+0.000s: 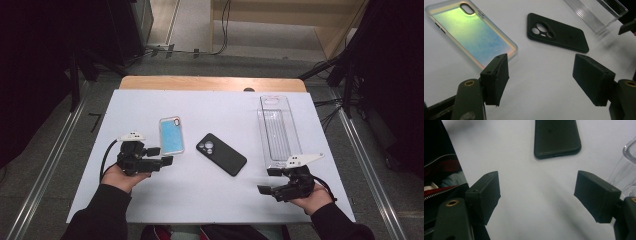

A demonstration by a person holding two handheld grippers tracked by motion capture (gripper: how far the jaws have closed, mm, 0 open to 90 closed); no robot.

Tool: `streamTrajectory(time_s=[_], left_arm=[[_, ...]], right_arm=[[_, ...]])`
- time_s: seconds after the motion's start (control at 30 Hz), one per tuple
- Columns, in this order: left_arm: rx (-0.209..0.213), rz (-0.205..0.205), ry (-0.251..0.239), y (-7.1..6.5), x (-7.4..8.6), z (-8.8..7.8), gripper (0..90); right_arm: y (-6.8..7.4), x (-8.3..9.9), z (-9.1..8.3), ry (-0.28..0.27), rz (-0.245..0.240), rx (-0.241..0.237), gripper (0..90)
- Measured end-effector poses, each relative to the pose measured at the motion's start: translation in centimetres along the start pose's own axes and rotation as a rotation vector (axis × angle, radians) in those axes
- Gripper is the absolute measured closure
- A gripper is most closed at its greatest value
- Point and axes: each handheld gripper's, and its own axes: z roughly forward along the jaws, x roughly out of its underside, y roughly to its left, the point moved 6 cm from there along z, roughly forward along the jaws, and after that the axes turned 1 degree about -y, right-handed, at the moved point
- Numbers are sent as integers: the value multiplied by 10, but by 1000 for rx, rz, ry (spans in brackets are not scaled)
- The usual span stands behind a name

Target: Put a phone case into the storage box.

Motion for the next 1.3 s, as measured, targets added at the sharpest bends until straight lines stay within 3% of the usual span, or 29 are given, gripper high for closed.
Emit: streamTrajectory(time_s=[0.3,0.5,0.6,0.7,0.77,0.83,0.9,1.03,1.3], left_arm=[[-50,5,24,11,-14,17,322],[-88,-15,58,20,-18,28,394],[-113,-20,70,24,-18,33,512],[-94,-34,78,28,-17,38,796],[-104,-23,78,31,-16,41,900],[-117,2,92,35,-13,45,900],[-97,-33,94,38,-10,48,900],[-126,-36,114,43,-3,54,900],[-144,-67,130,51,3,58,900]], right_arm=[[0,0,0,0,-2,1,189],[0,0,0,-2,-3,0,189],[0,0,0,-3,-2,0,189],[0,0,0,-1,-5,-1,189],[1,0,0,-3,-2,-1,189],[1,0,0,-3,-1,-2,189],[1,0,-1,-4,-2,-4,189],[1,0,-1,-4,-3,-5,189],[1,0,0,0,-5,-1,189]])
